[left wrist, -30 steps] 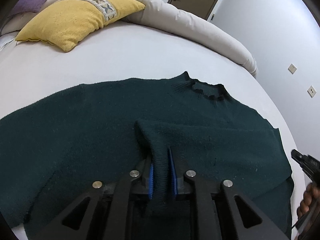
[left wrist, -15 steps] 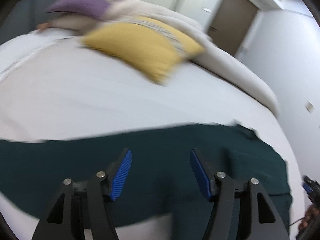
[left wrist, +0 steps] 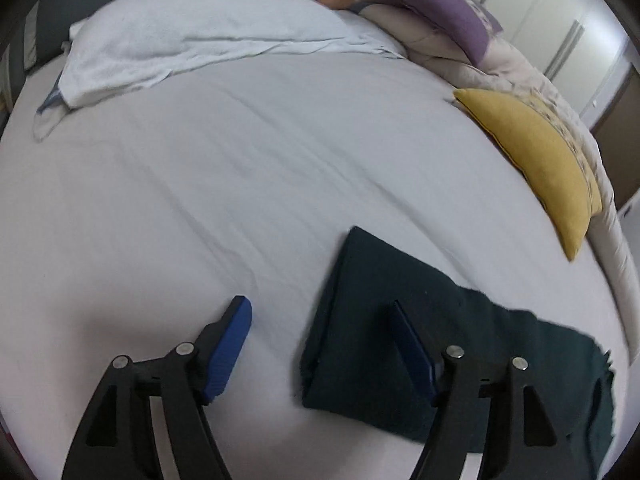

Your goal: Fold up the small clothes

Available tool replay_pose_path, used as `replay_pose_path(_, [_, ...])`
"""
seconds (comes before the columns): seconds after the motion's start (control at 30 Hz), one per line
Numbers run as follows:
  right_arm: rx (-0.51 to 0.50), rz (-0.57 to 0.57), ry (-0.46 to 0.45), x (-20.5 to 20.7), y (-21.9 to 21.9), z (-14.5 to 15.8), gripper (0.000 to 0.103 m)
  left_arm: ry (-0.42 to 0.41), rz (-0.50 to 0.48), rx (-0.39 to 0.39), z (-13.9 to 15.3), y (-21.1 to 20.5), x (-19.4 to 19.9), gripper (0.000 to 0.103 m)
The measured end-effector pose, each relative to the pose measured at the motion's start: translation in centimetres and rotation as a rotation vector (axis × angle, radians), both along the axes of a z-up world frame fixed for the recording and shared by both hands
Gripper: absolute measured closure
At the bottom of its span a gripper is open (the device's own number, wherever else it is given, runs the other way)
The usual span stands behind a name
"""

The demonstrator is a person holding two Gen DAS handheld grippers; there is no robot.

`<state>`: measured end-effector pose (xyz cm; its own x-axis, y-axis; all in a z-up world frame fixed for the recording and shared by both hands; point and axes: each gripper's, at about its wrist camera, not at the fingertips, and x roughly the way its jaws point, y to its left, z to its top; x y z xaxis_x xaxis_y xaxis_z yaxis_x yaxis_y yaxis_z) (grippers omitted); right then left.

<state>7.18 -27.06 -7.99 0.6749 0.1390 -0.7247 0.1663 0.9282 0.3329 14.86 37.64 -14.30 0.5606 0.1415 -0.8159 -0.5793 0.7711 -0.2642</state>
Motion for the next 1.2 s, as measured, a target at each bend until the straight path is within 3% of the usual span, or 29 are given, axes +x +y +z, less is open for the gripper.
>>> replay_pose_path(0.03, [0.001, 0.004, 0.003, -0.3, 0.5, -0.2, 0.048, 0.0, -0.013, -0.005, 0.0, -0.4, 0.1, 0.042])
replay_pose_path(0.07, [0.0, 0.01, 0.003, -0.6, 1.0, -0.2, 0.048, 0.003, -0.029, -0.017, 0.0, -0.8, 0.6, 0.073])
replay_pose_path(0.1, [-0.002, 0.011, 0.001, -0.5, 1.3, -0.5, 0.048, 0.007, -0.048, -0.038, -0.1, -0.9, 0.9, 0.088])
replay_pose_path(0.13, [-0.003, 0.011, -0.002, -0.7, 1.5, -0.5, 0.048, 0.008, -0.059, -0.046, 0.2, -1.1, 1.1, 0.091])
replay_pose_path(0.3, [0.016, 0.0, -0.032, -2.3, 0.3, 0.0, 0.048, -0.052, -0.104, -0.033, 3.4, -3.7, 0.9, 0.093])
replay_pose_path(0.4, [0.033, -0.022, -0.036, -3.2, -1.9, 0.1, 0.048, -0.11, -0.19, -0.036, 6.4, -8.1, 1.6, 0.093])
replay_pose_path(0.57, [0.082, -0.086, -0.03, -5.1, -6.0, -1.1, 0.048, -0.197, -0.453, -0.035, 10.6, -21.9, 2.7, 0.093])
replay_pose_path(0.73, [0.12, -0.15, -0.013, -6.9, -9.9, -2.5, 0.048, -0.219, -0.719, -0.065, 9.4, -37.4, 2.8, 0.093])
replay_pose_path(0.83, [0.131, -0.174, 0.008, -7.5, -11.8, -3.5, 0.048, -0.173, -0.823, -0.096, 6.4, -43.6, 2.7, 0.09])
replay_pose_path(0.93, [0.133, -0.174, 0.048, -7.3, -12.3, -4.5, 0.048, -0.086, -0.895, -0.106, 3.5, -46.3, 2.1, 0.075])
replay_pose_path(1.0, [0.145, -0.158, 0.07, -6.8, -12.0, -5.1, 0.044, -0.111, -0.894, -0.115, 3.8, -45.1, 1.0, 0.051])
replay_pose_path(1.03, [0.15, -0.148, 0.068, -6.5, -11.6, -5.2, 0.036, -0.132, -0.885, -0.11, 4.1, -43.7, 0.4, 0.046])
replay_pose_path(1.1, [0.154, -0.116, 0.053, -5.4, -10.1, -5.1, 0.031, -0.214, -0.862, -0.116, 5.5, -40.6, -1.1, 0.033])
replay_pose_path(1.2, [0.145, -0.028, 0.033, -2.8, -6.5, -4.5, 0.029, -0.251, -0.763, -0.117, 6.4, -35.7, -1.7, 0.031])
